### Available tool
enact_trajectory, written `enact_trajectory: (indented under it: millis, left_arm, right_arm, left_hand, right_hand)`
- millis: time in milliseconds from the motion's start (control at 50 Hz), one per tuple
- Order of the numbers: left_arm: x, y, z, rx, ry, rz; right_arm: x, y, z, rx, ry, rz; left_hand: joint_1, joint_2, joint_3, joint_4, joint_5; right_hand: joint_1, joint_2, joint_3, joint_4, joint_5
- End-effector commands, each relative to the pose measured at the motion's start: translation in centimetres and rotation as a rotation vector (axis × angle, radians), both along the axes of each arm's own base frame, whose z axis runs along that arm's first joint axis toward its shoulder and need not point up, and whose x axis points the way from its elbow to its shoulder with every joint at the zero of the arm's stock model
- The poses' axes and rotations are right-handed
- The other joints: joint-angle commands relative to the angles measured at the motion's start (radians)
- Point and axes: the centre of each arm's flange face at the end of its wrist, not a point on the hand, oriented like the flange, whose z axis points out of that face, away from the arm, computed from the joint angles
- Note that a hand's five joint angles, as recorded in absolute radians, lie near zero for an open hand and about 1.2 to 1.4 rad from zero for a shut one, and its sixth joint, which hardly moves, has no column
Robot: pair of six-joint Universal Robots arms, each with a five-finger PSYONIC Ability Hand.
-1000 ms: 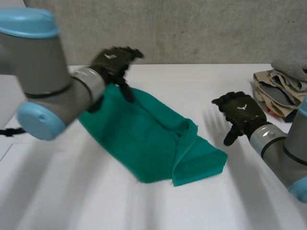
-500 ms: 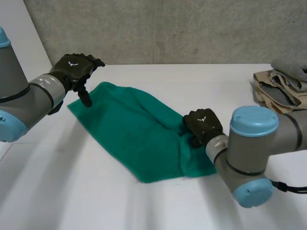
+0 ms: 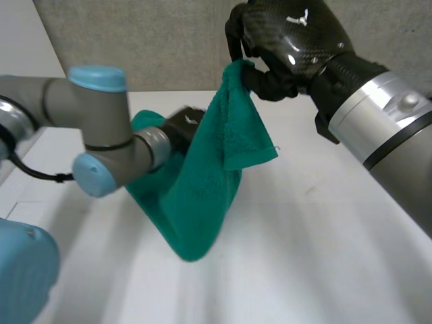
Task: Fold the laundry.
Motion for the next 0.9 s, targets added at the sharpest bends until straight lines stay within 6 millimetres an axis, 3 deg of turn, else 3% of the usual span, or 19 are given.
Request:
enact_trajectory:
  millis: [20,80,100,140,160,220,240,340,380,460,480,540,560,600,620,720,760,800,900]
  left_arm:
    - [-1.3,-0.7,0.7,-0.150,-0.044,0.065]
    - [-0.6,-2.3,3.7,-0.257,0.009,0.213]
    - [-0.1,-2.9,6.2,-0.328,0.064,0.297]
    - [0.4,-3.3,8.8,-0.396,0.128,0.357]
    - [0.6,-3.2,11.4,-0.460,0.200,0.378]
    - [0.8,-2.4,15.4,-0.552,0.303,0.373]
    - [1.1,-1.7,17.8,-0.598,0.359,0.367]
    - [1.8,1.0,20.9,-0.616,0.411,0.370]
    - [2.0,1.8,20.5,-0.584,0.389,0.381]
    - [2.8,2.9,17.5,-0.470,0.291,0.428]
    - [3.0,3.2,15.6,-0.419,0.242,0.446]
    - [3.3,3.6,12.5,-0.342,0.181,0.463]
    - [3.3,4.0,10.4,-0.287,0.148,0.465]
    - [3.2,4.5,8.2,-0.230,0.119,0.460]
    - [3.1,4.9,5.8,-0.166,0.087,0.456]
    - [2.9,6.4,0.2,-0.005,0.006,0.451]
    - [3.0,7.1,-1.3,0.065,-0.022,0.458]
    - [3.3,7.4,-1.9,0.108,-0.040,0.468]
    - [4.4,7.7,-1.4,0.183,-0.066,0.489]
  right_arm:
    - [-0.8,-2.1,0.0,0.003,0.002,-0.051]
    - [-1.1,-3.8,-0.9,0.016,0.018,-0.087]
    - [-1.3,-5.0,-1.5,0.024,0.032,-0.110]
    - [-1.5,-6.3,-2.0,0.024,0.043,-0.140]
    - [-1.6,-7.7,-2.3,0.015,0.051,-0.173]
    - [-1.6,-9.5,-2.1,-0.020,0.049,-0.224]
    - [-1.5,-10.5,-1.9,-0.040,0.046,-0.255]
    - [-1.3,-12.5,-1.1,-0.116,0.042,-0.314]
    - [-1.1,-12.8,-1.2,-0.134,0.048,-0.316]
    - [-0.5,-13.0,-3.1,-0.122,0.101,-0.281]
    - [-0.4,-12.9,-4.4,-0.099,0.132,-0.260]
    - [-0.4,-12.7,-6.6,-0.053,0.179,-0.230]
    - [-0.3,-12.4,-8.3,-0.024,0.212,-0.205]
    - [-0.4,-12.1,-10.0,0.013,0.243,-0.193]
    - [-0.4,-11.8,-11.9,0.053,0.276,-0.178]
    - [-0.7,-10.1,-18.2,0.188,0.394,-0.141]
    - [-0.9,-9.3,-20.8,0.235,0.452,-0.129]
    - [-0.9,-8.9,-21.9,0.247,0.486,-0.125]
    - [-1.3,-8.4,-22.6,0.265,0.526,-0.142]
  left_hand:
    - [1.137,1.143,1.142,1.148,1.130]
    - [1.138,1.144,1.143,1.148,1.130]
    - [1.138,1.144,1.143,1.148,1.130]
    - [1.138,1.144,1.143,1.148,1.130]
    - [1.138,1.144,1.143,1.148,1.130]
    - [1.138,1.144,1.143,1.148,1.130]
    - [1.138,1.144,1.143,1.148,1.130]
    - [1.138,1.144,1.143,1.148,1.130]
    - [1.138,1.144,1.143,1.148,1.130]
    - [1.138,1.144,1.143,1.148,1.130]
    - [1.138,1.144,1.143,1.148,1.130]
    - [1.138,1.144,1.143,1.148,1.130]
    - [1.138,1.144,1.143,1.148,1.130]
    - [1.138,1.144,1.143,1.148,1.130]
    - [1.138,1.144,1.143,1.148,1.130]
    - [1.136,1.141,1.140,1.146,1.128]
    - [1.016,1.022,1.021,1.026,1.008]
    - [0.907,0.913,0.912,0.917,0.899]
    - [0.359,0.364,0.363,0.369,0.351]
  right_hand:
    - [0.282,0.227,0.218,0.202,0.241]
    - [0.282,0.227,0.218,0.202,0.241]
    - [0.282,0.227,0.218,0.202,0.241]
    - [0.282,0.227,0.218,0.202,0.241]
    - [0.282,0.227,0.218,0.202,0.241]
    - [0.282,0.227,0.218,0.202,0.241]
    - [0.282,0.227,0.218,0.202,0.241]
    - [0.282,0.227,0.218,0.202,0.241]
    - [0.282,0.227,0.218,0.202,0.241]
    - [0.282,0.227,0.218,0.202,0.241]
    - [0.282,0.227,0.218,0.202,0.241]
    - [0.282,0.227,0.218,0.202,0.241]
    - [0.282,0.227,0.218,0.202,0.241]
    - [0.282,0.227,0.218,0.202,0.241]
    - [0.282,0.227,0.218,0.202,0.241]
    - [0.282,0.227,0.218,0.202,0.241]
    - [0.282,0.227,0.218,0.202,0.241]
    - [0.282,0.227,0.218,0.202,0.241]
    - [0.282,0.227,0.218,0.202,0.241]
